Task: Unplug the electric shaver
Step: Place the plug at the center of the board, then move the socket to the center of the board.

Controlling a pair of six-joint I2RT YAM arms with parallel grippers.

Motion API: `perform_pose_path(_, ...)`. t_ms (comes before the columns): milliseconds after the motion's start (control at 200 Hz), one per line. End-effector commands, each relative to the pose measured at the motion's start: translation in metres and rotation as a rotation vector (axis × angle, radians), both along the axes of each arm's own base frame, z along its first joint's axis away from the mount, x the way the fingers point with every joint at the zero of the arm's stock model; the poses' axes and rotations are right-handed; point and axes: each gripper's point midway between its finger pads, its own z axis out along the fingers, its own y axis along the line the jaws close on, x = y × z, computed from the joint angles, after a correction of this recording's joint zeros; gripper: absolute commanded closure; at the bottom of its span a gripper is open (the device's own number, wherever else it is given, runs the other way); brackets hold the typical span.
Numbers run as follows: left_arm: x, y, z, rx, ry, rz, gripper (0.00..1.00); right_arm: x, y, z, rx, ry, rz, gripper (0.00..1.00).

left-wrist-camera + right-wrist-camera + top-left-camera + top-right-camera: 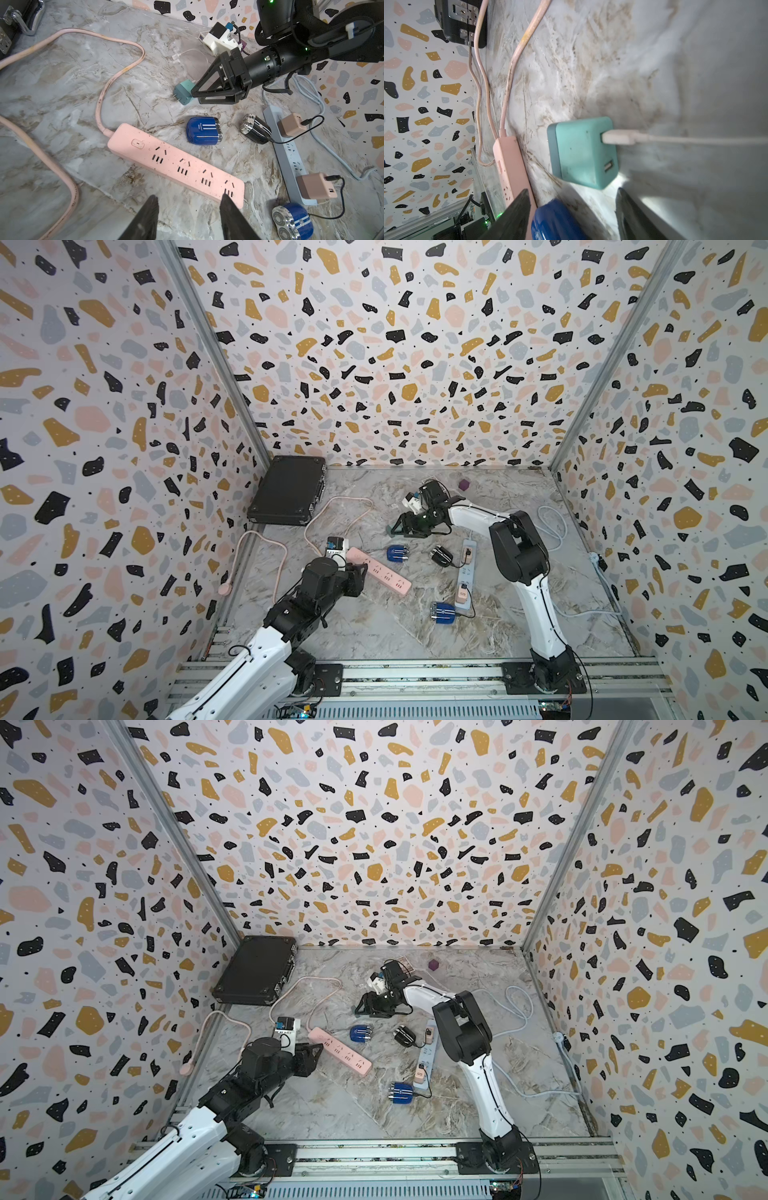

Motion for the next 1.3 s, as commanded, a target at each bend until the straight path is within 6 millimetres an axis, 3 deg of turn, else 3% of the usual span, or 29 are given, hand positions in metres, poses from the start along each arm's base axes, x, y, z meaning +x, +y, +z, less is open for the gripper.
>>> perform_pose_path(0,0.003,0.000,0.024,0.005,-0.062,-0.004,0.50,-0.003,-0.012,0.057,0.008,-0.124,0.022,0.33)
perform_pose_path(105,0.002,0.005,0.028,0.035,-0.065,0.002,0.50,-0.027,-0.023,0.078,-0.058,-0.226,0.082,0.32)
perform_pose_path(190,0.003,0.008,0.034,0.058,-0.077,0.012,0.47,-0.057,-0.031,0.079,-0.215,-0.331,0.173,0.31)
perform_pose_path(335,0.005,0.013,0.051,0.075,-0.098,0.028,0.41,-0.116,-0.034,0.054,-0.433,-0.417,0.339,0.32)
perform_pose_path(491,0.005,0.020,0.076,0.076,-0.120,0.056,0.37,-0.157,-0.027,0.027,-0.484,-0.434,0.409,0.32)
perform_pose_path(601,0.002,0.025,0.092,0.069,-0.140,0.065,0.36,-0.162,-0.030,0.016,-0.549,-0.449,0.426,0.32)
perform_pose_path(776,-0.003,0.032,0.106,0.051,-0.165,0.081,0.34,-0.165,-0.024,0.015,-0.547,-0.453,0.443,0.32)
perform_pose_path(1141,-0.004,0.039,0.103,0.058,-0.150,0.098,0.33,-0.187,0.002,-0.001,-0.543,-0.434,0.530,0.32)
perform_pose_path(1291,-0.004,0.040,0.102,0.061,-0.148,0.101,0.32,-0.185,0.005,-0.006,-0.576,-0.435,0.542,0.32)
